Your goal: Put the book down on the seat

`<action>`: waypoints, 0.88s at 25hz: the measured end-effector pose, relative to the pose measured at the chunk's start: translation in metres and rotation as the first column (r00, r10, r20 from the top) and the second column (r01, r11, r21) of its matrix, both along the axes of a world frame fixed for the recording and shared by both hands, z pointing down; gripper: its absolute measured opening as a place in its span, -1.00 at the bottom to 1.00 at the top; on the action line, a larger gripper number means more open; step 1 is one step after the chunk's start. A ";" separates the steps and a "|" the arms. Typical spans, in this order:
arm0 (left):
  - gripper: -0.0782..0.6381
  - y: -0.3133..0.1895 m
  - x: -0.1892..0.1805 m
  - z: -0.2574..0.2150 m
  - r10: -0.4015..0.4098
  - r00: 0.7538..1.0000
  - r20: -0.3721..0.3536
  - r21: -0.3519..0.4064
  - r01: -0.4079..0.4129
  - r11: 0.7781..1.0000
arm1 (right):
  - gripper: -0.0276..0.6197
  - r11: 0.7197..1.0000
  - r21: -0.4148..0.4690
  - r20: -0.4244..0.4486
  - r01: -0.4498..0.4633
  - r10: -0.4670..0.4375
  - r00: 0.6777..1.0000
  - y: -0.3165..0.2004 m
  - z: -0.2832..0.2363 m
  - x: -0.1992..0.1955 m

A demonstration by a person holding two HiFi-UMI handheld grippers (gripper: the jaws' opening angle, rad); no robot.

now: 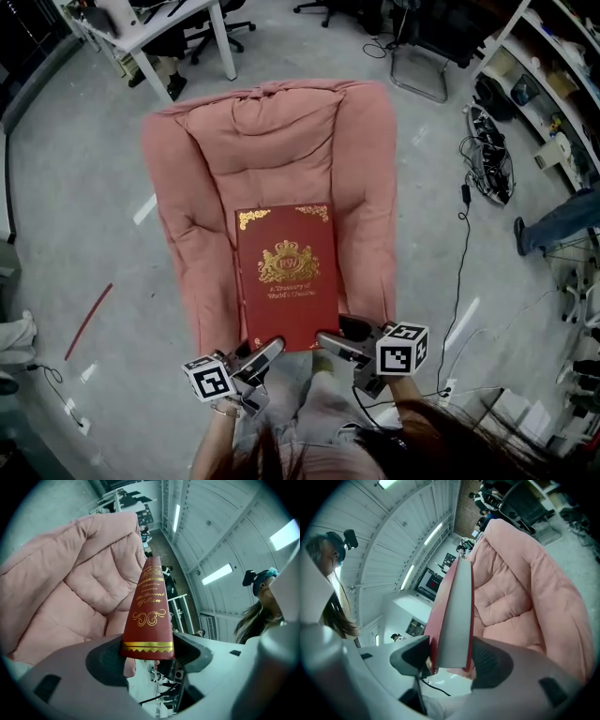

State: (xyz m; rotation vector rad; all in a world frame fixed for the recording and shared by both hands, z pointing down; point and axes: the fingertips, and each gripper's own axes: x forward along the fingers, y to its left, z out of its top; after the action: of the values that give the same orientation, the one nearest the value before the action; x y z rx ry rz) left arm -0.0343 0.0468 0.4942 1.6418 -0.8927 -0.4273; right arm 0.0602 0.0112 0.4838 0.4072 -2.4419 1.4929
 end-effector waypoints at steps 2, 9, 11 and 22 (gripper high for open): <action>0.01 -0.008 -0.004 0.007 0.003 1.000 -0.002 -0.006 -0.003 1.000 | -0.03 1.000 -0.005 -0.002 -0.008 0.008 1.000 -0.008 0.007 -0.003; 0.01 -0.024 -0.013 0.033 0.015 1.000 -0.010 -0.024 -0.015 1.000 | -0.03 1.000 -0.017 -0.024 -0.009 0.009 1.000 -0.023 0.032 -0.013; 0.01 -0.027 -0.014 0.038 0.021 1.000 -0.012 -0.029 -0.021 0.999 | -0.03 1.000 -0.019 -0.031 -0.007 0.006 1.000 -0.026 0.037 -0.014; 0.01 -0.041 -0.029 0.080 0.035 0.999 -0.019 -0.036 -0.035 0.999 | -0.03 1.000 -0.025 -0.046 -0.015 0.014 0.999 -0.039 0.078 -0.029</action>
State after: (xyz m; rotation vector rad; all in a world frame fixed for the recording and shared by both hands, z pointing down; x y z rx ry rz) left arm -0.0635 0.0055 0.5745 1.6150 -0.8520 -0.3995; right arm 0.0313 -0.0281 0.5620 0.4499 -2.3874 1.5023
